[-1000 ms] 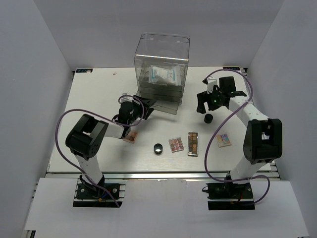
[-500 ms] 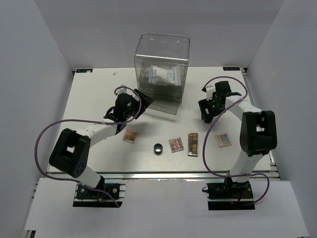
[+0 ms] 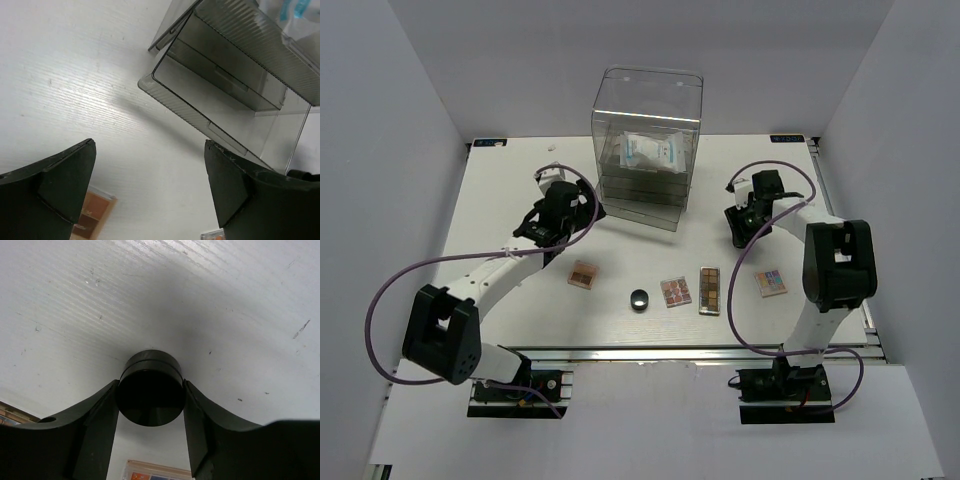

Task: Organize the makeup

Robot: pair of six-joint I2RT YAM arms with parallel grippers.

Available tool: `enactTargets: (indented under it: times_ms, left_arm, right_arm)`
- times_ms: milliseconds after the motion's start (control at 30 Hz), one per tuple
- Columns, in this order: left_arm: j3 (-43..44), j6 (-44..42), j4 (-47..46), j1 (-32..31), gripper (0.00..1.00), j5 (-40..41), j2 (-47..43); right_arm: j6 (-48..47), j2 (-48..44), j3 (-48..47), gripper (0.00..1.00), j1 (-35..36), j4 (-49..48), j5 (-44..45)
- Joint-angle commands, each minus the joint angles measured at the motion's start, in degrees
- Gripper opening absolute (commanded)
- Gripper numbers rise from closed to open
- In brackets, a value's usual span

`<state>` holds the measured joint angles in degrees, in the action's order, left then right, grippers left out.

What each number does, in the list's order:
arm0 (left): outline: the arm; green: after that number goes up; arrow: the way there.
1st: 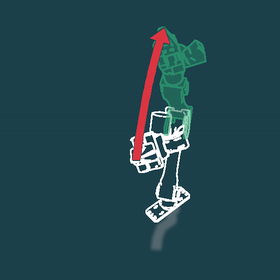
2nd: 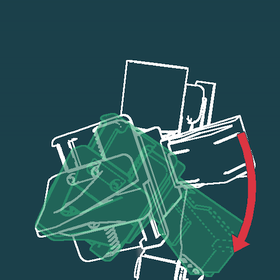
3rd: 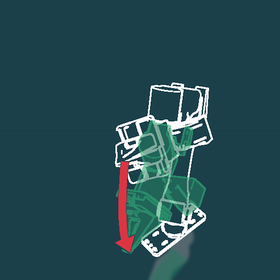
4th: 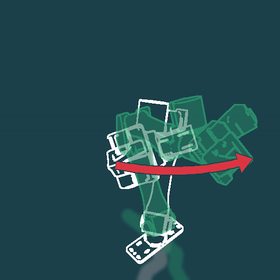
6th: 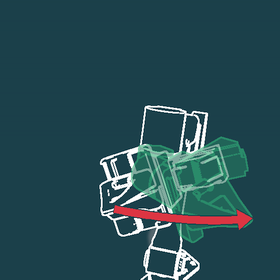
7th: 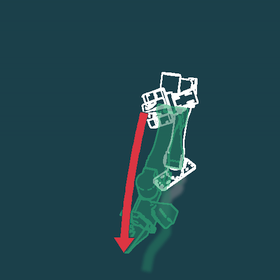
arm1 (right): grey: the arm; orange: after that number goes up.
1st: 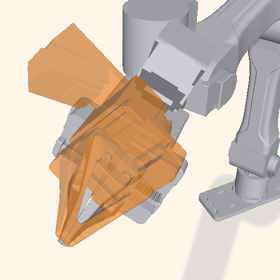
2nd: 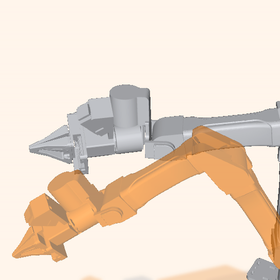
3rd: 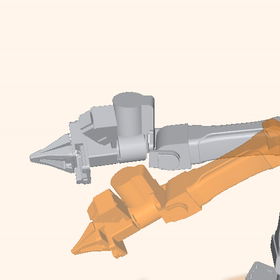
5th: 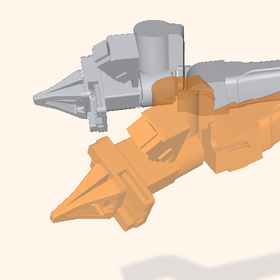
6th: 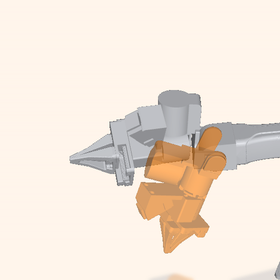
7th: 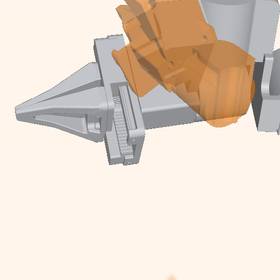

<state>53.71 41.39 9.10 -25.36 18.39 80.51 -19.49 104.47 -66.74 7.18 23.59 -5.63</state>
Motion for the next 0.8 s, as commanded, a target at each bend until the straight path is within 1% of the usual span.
enactTargets:
  times_ms: [0,33,67,133,167,233,267,333,400,467,533,567,600,633,667,733,767]
  left_arm:
    - [1.4,-8.8,0.7,-0.3,0.98,0.3,-4.4]
    - [1.1,-9.6,0.6,-0.2,0.98,-2.1,-5.4]
    - [0.3,-11.5,0.3,-0.3,0.98,-3.5,-6.0]
    - [-1.0,-12.9,0.0,-0.2,0.95,-7.2,-8.0]
    - [-2.7,-13.6,-0.4,-0.3,0.95,-8.4,-9.0]
    - [-5.1,-14.4,-1.3,-0.3,0.91,-10.6,-11.8]
    - [-6.3,-14.3,-2.4,-0.3,0.91,-12.3,-12.9]
    - [-9.8,-14.2,-3.4,-0.3,0.90,-13.6,-14.8]
    - [-12.2,-14.0,-4.6,-0.2,0.90,-14.9,-16.9]
    - [-13.2,-13.9,-5.1,-0.2,0.90,-15.4,-18.2]
    - [-14.1,-14.0,-5.3,-0.2,0.90,-16.3,-18.5]
    - [-14.2,-14.3,-5.6,-0.3,0.90,-16.7,-18.7]
    - [-14.3,-14.3,-5.7,-0.3,0.90,-17.4,-18.7]
    - [-14.6,-14.5,-5.8,-0.3,0.90,-17.8,-18.6]
    - [-14.6,-14.8,-5.6,-0.3,0.90,-18.0,-18.5]
    - [-14.7,-15.3,-5.3,-0.3,0.91,-18.3,-18.3]
    - [-14.8,-15.5,-5.3,-0.2,0.91,-20.1,-18.4]
  right_arm:
    - [-3.3,-2.1,2.5,0.30,0.1,-1.9,-0.9]
    - [-5.2,-2.8,3.0,0.25,0.2,-2.1,-1.5]
    - [-6.2,-4.8,4.1,0.16,0.3,-2.2,-3.7]
    - [-8.7,-9.3,5.2,0.10,0.3,-2.0,-7.2]
    - [-11.8,-10.9,5.7,0.07,0.3,-1.5,-12.2]
    - [-15.4,-15.7,6.0,0.05,0.5,0.0,-18.2]
    - [-17.9,-17.1,5.9,0.00,1.1,0.9,-22.9]
    - [-19.4,-20.3,5.7,0.00,2.1,0.8,-26.1]
    - [-19.5,-21.5,5.0,0.00,4.7,-0.6,-28.4]
    - [-18.7,-21.8,3.4,0.00,8.3,-1.8,-28.2]
    - [-16.0,-21.1,2.3,0.00,10.9,-5.0,-27.1]
    - [-14.8,-20.6,0.9,0.00,13.4,-6.4,-25.2]
    - [-11.7,-19.8,0.1,0.00,14.7,-9.4,-23.5]
    - [-9.5,-17.9,-0.8,0.00,16.0,-11.1,-21.5]
    - [-7.2,-16.7,-1.9,0.00,18.2,-12.5,-16.3]
    - [-1.0,-12.3,-7.2,0.00,20.0,-13.6,-11.9]
    - [0.7,-11.0,-9.2,0.00,21.0,-13.5,-8.6]
